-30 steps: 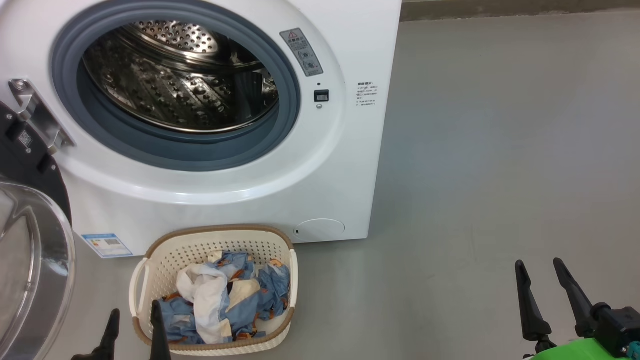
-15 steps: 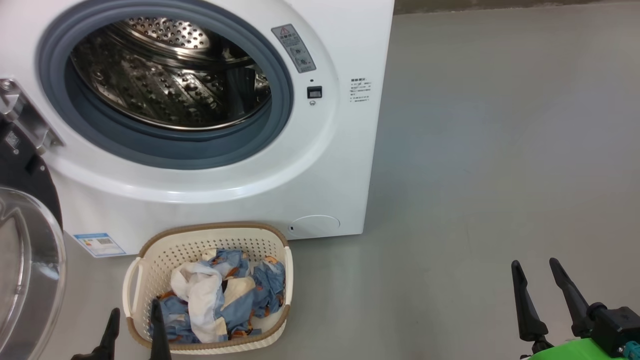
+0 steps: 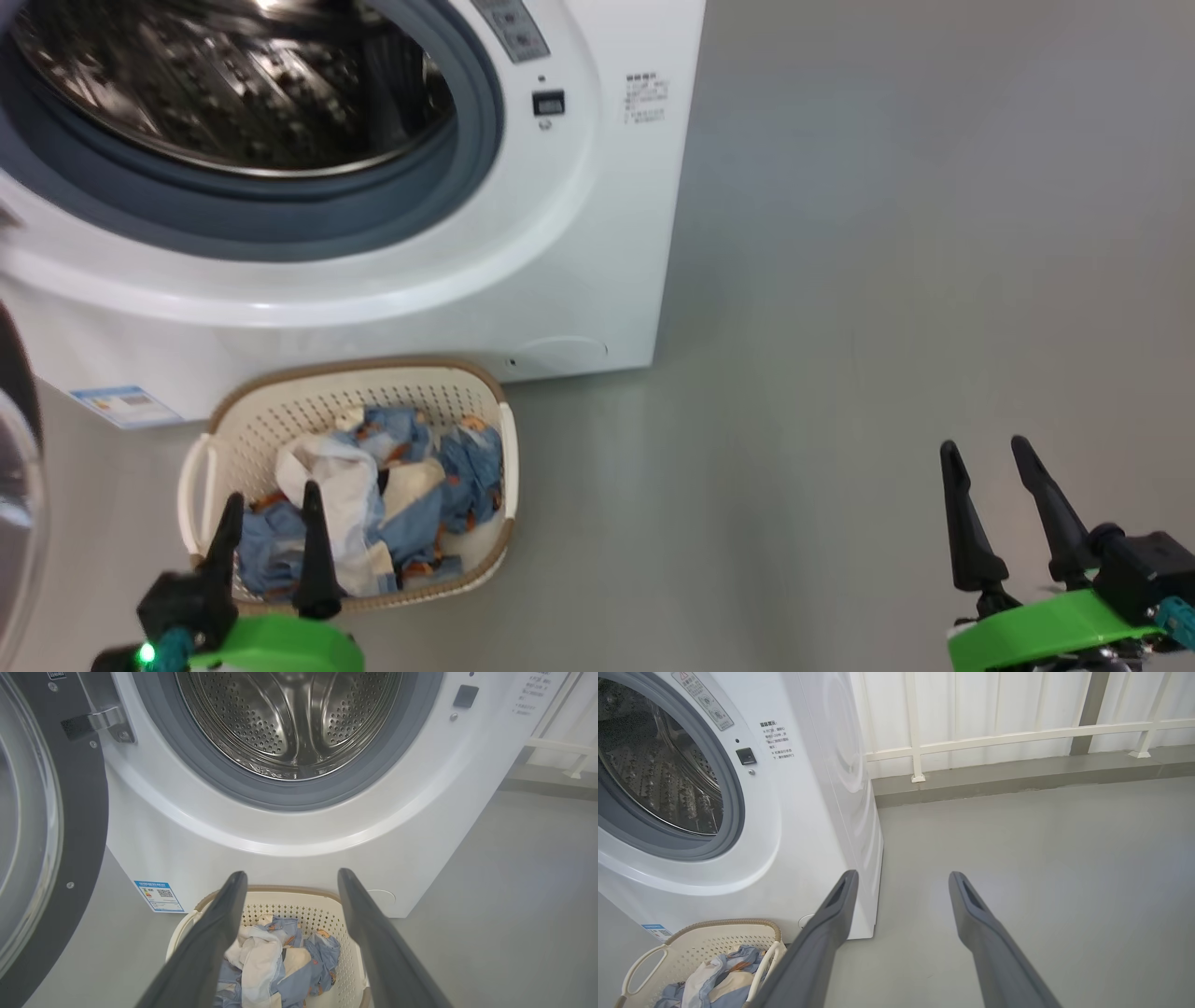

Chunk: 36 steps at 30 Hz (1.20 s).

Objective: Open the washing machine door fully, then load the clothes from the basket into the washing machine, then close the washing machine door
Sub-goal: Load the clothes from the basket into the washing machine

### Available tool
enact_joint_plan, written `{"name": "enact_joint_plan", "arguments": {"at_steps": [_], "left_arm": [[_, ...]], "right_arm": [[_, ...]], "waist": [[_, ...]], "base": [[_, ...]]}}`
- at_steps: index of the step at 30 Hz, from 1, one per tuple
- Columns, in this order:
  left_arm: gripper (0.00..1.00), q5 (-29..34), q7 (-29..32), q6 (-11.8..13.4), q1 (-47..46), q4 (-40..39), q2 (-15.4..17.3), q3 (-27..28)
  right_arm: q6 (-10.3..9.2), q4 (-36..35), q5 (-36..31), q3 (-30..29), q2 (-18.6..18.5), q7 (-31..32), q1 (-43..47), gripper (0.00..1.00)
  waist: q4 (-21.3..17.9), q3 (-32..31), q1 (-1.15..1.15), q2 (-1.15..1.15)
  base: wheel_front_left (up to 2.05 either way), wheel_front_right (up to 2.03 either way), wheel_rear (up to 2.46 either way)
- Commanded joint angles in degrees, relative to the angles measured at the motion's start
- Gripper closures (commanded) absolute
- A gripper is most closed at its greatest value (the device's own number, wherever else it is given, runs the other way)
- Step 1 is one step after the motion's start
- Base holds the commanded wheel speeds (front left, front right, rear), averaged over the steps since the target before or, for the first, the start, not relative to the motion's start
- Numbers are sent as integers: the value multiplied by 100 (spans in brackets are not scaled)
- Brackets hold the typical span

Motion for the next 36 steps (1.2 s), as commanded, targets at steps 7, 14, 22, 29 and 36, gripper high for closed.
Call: {"name": "enact_joint_plan", "arguments": {"at_steps": [7, 14, 22, 29, 36], "left_arm": [[0, -30, 86, 38, -1064, 681, 136, 213], [0, -278, 696, 61, -2079, 1485, 382, 431], [0, -450, 1708, 134, -3022, 2473, 798, 564], [0, -513, 2128, 89, -3500, 3112, 1039, 557], [0, -656, 2366, 92, -3945, 3604, 1268, 665]], "right_arm": [[9, -126, 264, 284, 2, -68, -530, 0], [9, -110, 376, 527, 13, -68, -961, 0], [9, -80, 478, 746, -28, -68, -1292, 0], [9, -102, 555, 819, -54, -68, -1439, 0], [9, -134, 631, 912, -43, -68, -1570, 0]], "waist": [[-395, 1185, 0, 0], [-601, 1935, 0, 0], [-832, 2549, 0, 0], [-963, 2877, 0, 0], [-1193, 3268, 0, 0]], "base": [[0, 0, 0], [0, 0, 0], [0, 0, 0], [0, 0, 0], [0, 0, 0]]}}
